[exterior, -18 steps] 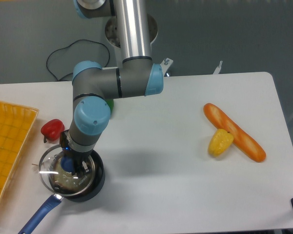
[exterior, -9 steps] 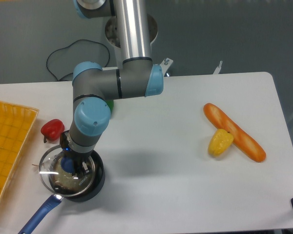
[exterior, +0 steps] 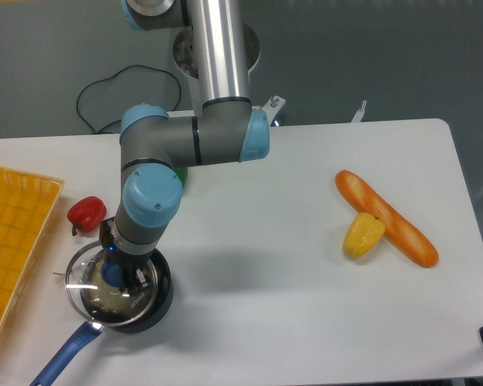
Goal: Close the pot lid
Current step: 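Press and adjust the lid by its knob to seat it on the pan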
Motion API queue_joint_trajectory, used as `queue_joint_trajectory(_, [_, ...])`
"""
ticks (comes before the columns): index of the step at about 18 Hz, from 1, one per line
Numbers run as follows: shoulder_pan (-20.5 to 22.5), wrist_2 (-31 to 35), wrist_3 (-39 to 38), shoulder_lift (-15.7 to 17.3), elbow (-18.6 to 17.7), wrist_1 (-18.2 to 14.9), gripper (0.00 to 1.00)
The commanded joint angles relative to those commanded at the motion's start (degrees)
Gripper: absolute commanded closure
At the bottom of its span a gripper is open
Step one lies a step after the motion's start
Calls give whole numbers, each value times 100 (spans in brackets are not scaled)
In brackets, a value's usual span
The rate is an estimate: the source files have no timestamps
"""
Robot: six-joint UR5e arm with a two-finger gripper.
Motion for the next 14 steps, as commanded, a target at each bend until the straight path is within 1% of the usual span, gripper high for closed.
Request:
queue_joint_trajectory(11, [0, 9, 0, -44, -9, 88, 47])
queue_joint_trajectory(14, [-9, 17, 0, -62, -9, 97, 43])
